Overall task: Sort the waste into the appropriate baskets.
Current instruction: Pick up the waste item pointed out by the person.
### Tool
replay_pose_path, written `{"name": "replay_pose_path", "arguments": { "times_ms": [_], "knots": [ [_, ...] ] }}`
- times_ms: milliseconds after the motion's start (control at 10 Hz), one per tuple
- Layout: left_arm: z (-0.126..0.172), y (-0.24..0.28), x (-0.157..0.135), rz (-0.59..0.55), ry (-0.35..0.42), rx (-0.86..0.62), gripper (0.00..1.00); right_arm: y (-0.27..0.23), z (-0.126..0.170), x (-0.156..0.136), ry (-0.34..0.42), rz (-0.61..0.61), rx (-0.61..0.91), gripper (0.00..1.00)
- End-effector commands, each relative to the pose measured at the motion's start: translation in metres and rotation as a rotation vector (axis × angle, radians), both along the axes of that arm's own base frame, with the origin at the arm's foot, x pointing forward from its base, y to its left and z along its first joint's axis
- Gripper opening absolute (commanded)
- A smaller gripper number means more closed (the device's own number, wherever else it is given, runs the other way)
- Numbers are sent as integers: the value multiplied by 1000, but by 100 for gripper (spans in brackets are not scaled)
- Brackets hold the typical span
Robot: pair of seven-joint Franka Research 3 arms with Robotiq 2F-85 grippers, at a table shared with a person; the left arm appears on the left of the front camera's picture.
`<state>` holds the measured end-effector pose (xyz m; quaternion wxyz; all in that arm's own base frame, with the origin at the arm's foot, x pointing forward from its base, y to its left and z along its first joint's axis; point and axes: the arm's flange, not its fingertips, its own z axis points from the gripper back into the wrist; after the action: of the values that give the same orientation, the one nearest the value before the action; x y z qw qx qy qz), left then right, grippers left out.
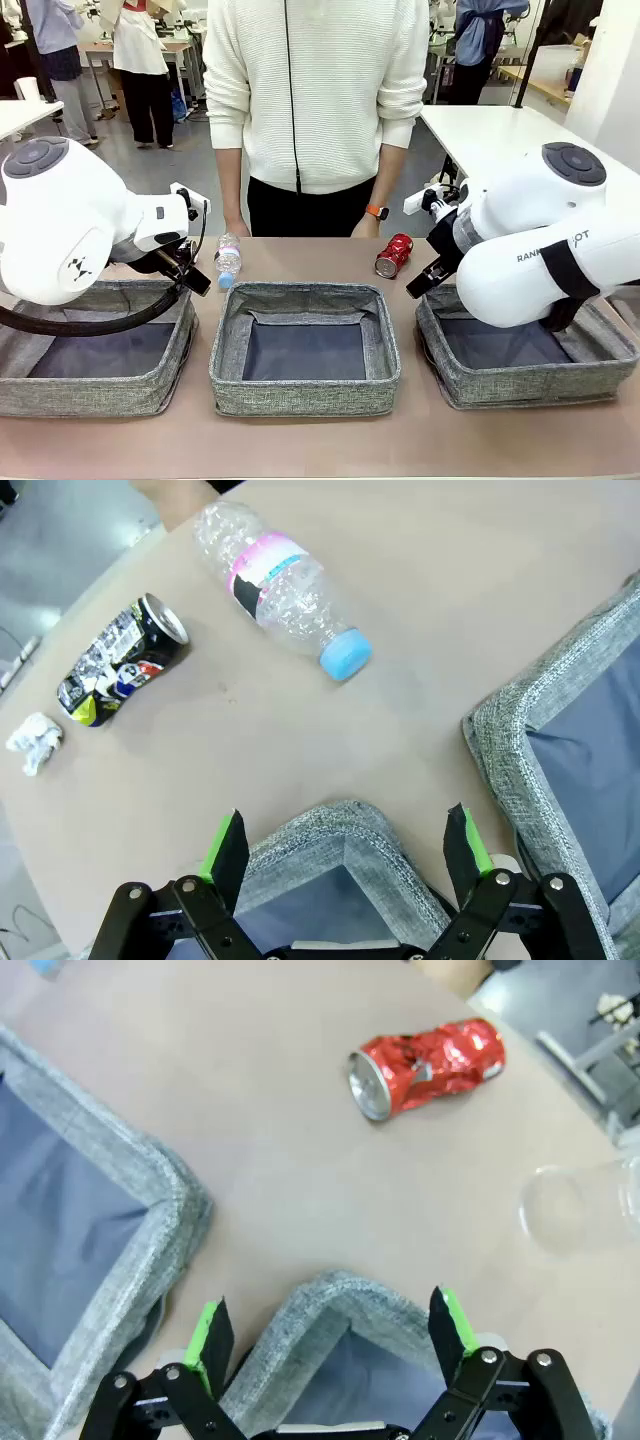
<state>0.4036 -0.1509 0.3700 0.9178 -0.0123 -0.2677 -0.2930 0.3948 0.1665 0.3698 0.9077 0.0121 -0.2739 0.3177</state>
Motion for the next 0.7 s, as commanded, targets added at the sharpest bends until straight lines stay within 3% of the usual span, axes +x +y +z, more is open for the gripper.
{"name": "replay_pose_path", "arguments": {
  "times_ms": [0,600],
  "knots": [
    [0,0,0,0,0,0,100,0,1,0,-1,0,0,100],
    [0,0,0,0,0,0,100,0,1,0,-1,0,0,100]
  ]
}}
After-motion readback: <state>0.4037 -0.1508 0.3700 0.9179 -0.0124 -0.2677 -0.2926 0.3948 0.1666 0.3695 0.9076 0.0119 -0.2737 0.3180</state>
